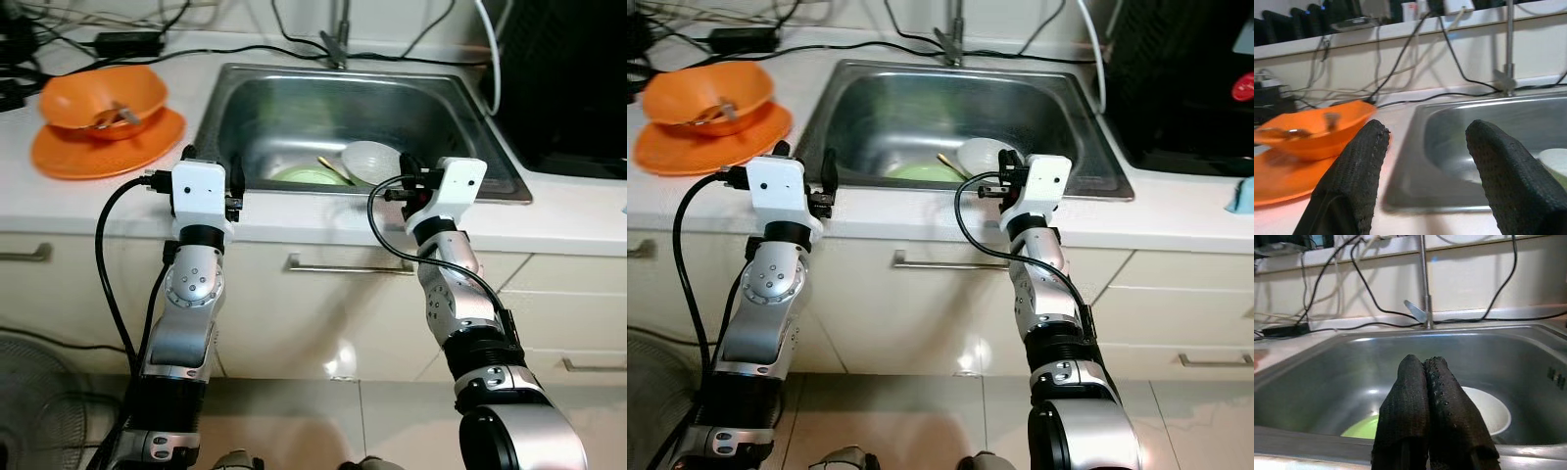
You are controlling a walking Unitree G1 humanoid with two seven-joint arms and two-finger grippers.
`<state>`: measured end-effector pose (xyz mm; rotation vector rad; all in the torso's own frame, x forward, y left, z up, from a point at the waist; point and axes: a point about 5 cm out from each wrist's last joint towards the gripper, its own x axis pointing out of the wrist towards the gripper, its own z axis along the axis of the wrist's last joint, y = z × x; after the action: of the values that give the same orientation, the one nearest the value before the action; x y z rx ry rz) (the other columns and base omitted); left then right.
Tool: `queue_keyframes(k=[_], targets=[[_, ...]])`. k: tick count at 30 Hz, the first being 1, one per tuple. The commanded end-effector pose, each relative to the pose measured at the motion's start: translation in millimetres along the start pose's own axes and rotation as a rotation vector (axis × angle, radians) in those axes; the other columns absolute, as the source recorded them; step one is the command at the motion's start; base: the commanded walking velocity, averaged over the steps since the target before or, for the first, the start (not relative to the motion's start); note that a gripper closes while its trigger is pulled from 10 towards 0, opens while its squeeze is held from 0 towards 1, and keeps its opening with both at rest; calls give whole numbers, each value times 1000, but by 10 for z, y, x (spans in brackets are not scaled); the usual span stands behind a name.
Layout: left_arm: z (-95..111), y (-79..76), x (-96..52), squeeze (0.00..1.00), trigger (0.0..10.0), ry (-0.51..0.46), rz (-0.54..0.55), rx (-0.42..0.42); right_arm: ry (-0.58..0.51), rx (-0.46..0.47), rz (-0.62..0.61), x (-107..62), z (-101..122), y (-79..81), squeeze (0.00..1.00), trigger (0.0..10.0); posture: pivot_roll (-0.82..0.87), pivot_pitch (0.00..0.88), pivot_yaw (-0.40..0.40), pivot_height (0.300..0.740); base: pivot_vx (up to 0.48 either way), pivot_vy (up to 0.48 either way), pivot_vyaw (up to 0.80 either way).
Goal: Kitchen organization
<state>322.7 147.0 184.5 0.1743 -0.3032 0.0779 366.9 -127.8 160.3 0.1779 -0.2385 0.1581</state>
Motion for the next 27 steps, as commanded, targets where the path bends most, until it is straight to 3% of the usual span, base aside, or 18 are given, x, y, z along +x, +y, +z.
queue_keyframes(k=[1,16,27], targets=[[13,-2,-11,0,10000,0,1,-3,-3,7,-3,1,12,-12,0,10000,40,75,-31,732,0,409,0],[9,-5,-7,0,10000,4,-1,6,3,13,1,-3,-1,-11,0,10000,41,77,-30,732,0,446,0],[27,-21,-5,0,10000,-5,-6,9,5,14,2,-8,-8,-9,0,10000,41,79,-31,732,0,0,0]])
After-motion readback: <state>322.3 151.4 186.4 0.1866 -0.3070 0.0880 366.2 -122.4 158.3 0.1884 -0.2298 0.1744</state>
